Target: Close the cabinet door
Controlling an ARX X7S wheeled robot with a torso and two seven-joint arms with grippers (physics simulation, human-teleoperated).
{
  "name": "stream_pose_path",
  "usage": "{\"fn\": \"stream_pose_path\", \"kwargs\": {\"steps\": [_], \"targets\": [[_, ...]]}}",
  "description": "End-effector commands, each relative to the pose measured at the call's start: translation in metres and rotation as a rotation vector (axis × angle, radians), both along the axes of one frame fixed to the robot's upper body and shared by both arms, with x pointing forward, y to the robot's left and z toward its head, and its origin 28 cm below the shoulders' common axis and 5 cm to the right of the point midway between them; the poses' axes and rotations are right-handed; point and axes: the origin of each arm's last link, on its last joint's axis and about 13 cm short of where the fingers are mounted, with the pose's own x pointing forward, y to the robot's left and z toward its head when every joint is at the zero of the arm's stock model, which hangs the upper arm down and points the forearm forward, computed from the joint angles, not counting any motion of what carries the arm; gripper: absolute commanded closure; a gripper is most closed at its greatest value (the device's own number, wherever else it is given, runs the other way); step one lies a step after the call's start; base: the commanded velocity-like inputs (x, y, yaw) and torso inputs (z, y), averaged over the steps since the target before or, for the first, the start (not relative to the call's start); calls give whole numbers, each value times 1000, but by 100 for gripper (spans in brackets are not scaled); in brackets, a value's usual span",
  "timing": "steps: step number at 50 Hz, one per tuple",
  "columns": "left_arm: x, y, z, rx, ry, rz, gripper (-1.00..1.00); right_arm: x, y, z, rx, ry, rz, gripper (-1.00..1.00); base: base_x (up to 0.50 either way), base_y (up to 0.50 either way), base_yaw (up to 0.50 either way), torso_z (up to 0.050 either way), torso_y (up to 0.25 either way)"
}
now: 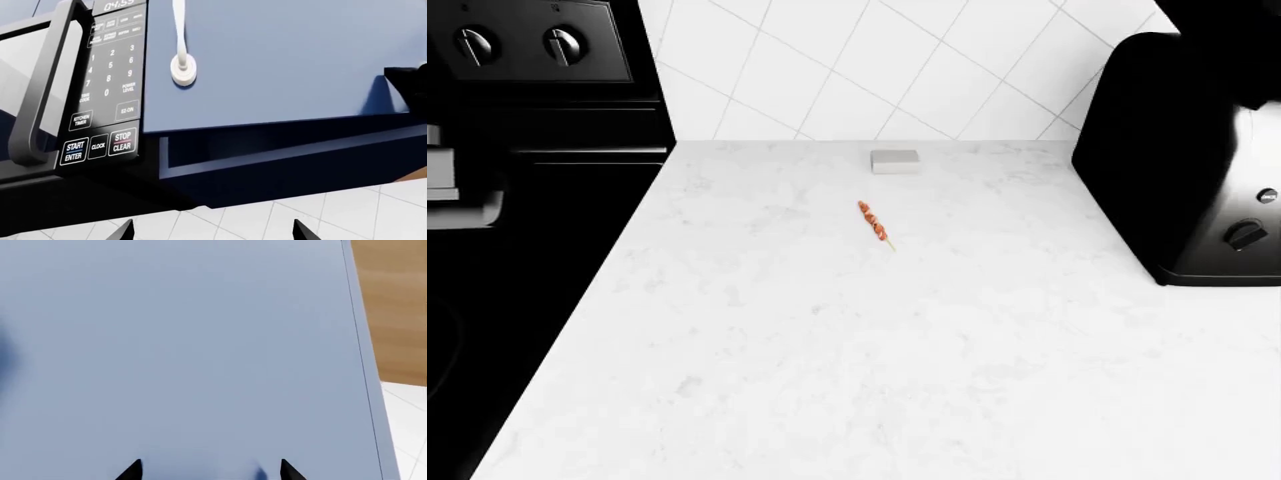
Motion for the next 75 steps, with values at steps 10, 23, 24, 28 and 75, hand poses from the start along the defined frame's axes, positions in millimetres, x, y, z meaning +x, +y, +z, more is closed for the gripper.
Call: {"fn": "stream_pose_path", "kwargs": {"steps": [10,23,24,28,75], "targets": [[2,-1,-2,1,9,-6,-100,70,-31,-103,-162,748,-341,-100,6,0,0,0,0],[2,0,-2,-1,12,-7,-100,77,-32,-111,-187,782,-391,-100,6,0,1,0,0],[2,0,-3,1,13,-7,-100,78,-32,-112,-187,784,-393,-100,13,0,0,0,0],[3,0,-3,0,14,-6,-100,81,-33,-115,-193,793,-406,-100,6,1,0,0,0],[7,0,-10,-3,33,-9,-100,113,-51,-161,-271,943,-608,-100,5,0,0,0,0]]}}
